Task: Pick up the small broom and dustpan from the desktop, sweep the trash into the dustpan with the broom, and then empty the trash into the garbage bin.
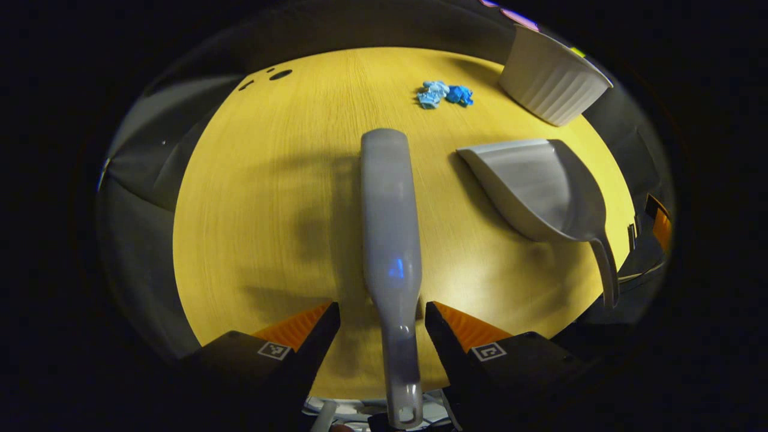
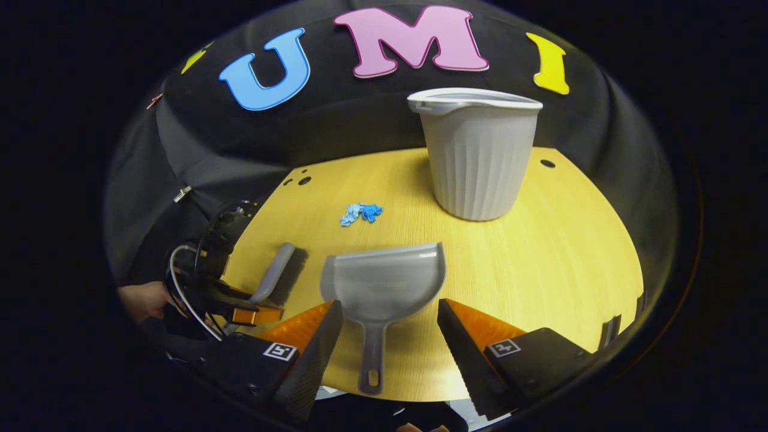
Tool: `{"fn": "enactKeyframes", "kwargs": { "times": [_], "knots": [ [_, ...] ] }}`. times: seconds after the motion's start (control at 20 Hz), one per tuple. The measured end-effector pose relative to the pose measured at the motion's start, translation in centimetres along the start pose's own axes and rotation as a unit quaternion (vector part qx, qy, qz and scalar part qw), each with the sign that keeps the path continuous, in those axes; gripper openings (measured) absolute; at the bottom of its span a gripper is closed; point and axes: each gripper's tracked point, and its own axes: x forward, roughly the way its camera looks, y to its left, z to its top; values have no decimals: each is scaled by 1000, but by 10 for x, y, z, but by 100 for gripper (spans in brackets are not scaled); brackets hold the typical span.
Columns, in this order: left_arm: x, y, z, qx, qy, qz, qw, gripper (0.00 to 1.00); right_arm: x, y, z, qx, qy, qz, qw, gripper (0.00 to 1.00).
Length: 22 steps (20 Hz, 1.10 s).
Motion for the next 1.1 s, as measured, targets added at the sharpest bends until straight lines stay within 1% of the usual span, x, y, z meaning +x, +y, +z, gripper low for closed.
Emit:
{"fn": "enactKeyframes", "kwargs": {
  "times": [0.05,0.15,0.2,0.25,0.35,0.4,0.45,0.5,0.6,0.7,0.8,0.95,1.1],
  "knots": [
    [1,1,2,4,3,8,1000,92,1,0,-4,3,7,-1,1000,99],
    [7,-1,7,21,5,12,1000,84,3,3,-11,7,19,-2,1000,98],
    [5,-2,8,28,10,13,999,77,4,4,-14,9,23,-2,1000,98],
    [7,-4,9,33,11,13,999,70,6,5,-15,11,27,-3,1000,99],
    [5,-6,8,30,9,15,999,49,10,7,-19,13,34,-6,999,99],
    [6,-7,7,25,7,14,1000,34,13,8,-22,13,38,-7,999,98],
    [5,-8,7,24,3,13,1000,31,15,8,-23,13,42,-8,999,99],
    [6,-7,6,23,-2,11,1000,30,17,8,-26,12,46,-10,999,98],
    [4,-7,6,30,-20,0,999,28,18,11,-34,11,56,-12,998,98],
    [3,-5,5,23,-42,-9,999,24,19,12,-40,12,64,-15,998,99],
    [-6,-5,6,7,-67,-25,997,23,20,14,-46,18,74,-17,997,99],
    [-26,-2,12,-8,-104,-41,994,23,27,12,-53,12,88,-26,996,99],
    [-50,6,15,-23,-137,-46,989,23,36,14,-59,1,105,-34,994,99]
  ]
}}
